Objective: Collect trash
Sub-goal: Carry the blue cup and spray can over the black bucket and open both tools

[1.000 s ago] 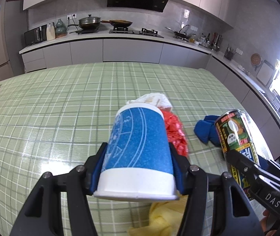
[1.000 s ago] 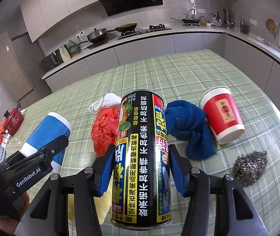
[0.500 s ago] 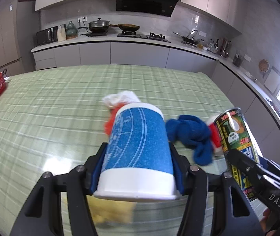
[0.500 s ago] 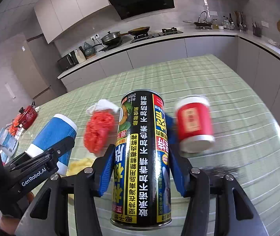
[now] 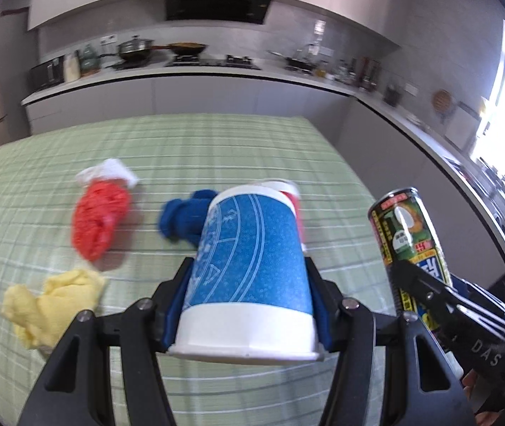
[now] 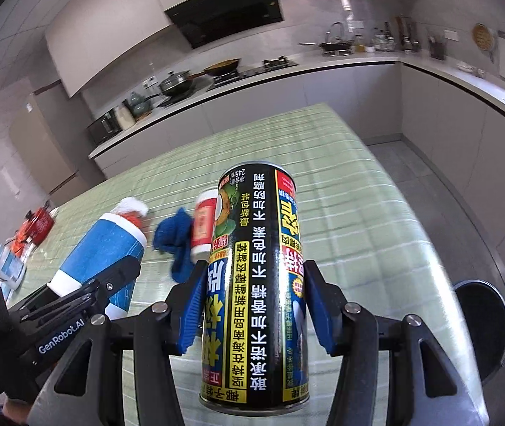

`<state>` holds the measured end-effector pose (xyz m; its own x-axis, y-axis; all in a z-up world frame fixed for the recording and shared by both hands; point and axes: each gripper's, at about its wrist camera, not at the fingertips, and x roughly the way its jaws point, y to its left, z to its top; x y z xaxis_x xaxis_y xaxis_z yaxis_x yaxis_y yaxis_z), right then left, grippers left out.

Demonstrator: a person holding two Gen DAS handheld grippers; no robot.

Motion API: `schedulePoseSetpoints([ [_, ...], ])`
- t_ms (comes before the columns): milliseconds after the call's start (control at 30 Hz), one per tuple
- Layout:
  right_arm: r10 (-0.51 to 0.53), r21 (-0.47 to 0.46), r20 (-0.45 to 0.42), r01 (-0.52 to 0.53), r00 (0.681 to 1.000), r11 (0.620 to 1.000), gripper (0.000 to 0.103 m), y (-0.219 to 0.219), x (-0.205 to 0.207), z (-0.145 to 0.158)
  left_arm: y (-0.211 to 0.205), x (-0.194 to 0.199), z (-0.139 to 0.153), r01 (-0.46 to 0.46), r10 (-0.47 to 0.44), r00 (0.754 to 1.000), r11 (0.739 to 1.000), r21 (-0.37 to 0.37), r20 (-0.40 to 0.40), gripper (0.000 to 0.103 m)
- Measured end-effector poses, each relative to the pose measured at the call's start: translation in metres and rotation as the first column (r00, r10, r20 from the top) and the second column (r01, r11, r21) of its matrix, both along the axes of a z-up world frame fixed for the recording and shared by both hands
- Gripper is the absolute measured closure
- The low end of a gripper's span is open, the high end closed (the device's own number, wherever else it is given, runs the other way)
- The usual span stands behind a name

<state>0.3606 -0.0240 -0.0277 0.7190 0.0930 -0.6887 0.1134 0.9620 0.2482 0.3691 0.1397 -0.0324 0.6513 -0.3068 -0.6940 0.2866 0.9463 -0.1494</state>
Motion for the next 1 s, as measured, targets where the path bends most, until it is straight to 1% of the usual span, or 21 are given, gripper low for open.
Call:
schedulePoseSetpoints([
  [67,-0.042,0.006,-0.011,0.042,0.999,0.999,0.048,-0.011,-0.009,-0.001,-0.009,-0.004,-0.002,0.031,-0.031,1.0,0.999,-0.007,0.001,0.044],
  [167,-0.093,-0.024,-0.028,0.093,0.995,0.995,0.048,-0.025,-0.021,-0.001,-0.024,-0.009,-0.004,0.071,-0.072,0.997,0.997,-0.025,-0.011,0.044],
  [233,-0.134,-0.021,-0.033,0.133,0.99,0.991,0.048,-0.036,-0.032,0.0,-0.035,-0.014,-0.004,0.094,-0.095,0.995,0.995,-0.027,-0.016,0.044],
  [367,-0.17,-0.031,-0.032,0.169,0.985,0.985,0.048,-0.058,-0.049,0.004,-0.06,-0.025,0.001,0.128,-0.129,0.991,0.991,-0.033,-0.018,0.044],
  [433,-0.185,-0.027,-0.018,0.184,0.983,0.982,0.048,-0.073,-0.058,0.008,-0.08,-0.034,0.004,0.147,-0.147,0.989,0.989,-0.025,-0.006,0.044],
  [567,-0.2,-0.035,0.0,0.2,0.98,0.979,0.048,-0.109,-0.077,0.011,-0.118,-0.049,0.005,0.153,-0.153,0.988,0.988,-0.023,-0.001,0.044],
  [733,-0.217,-0.021,-0.011,0.216,0.976,0.976,0.048,-0.194,-0.106,-0.001,-0.184,-0.071,-0.002,0.132,-0.132,0.991,0.991,-0.025,-0.006,0.044],
  [900,-0.187,-0.014,-0.053,0.187,0.981,0.982,0.048,-0.28,-0.123,-0.018,-0.268,-0.093,-0.022,0.117,-0.119,0.992,0.992,-0.038,-0.052,0.044],
  [1000,-0.165,-0.025,-0.082,0.163,0.983,0.986,0.048,-0.322,-0.128,-0.027,-0.302,-0.098,-0.032,0.111,-0.116,0.989,0.992,-0.056,-0.096,0.044],
])
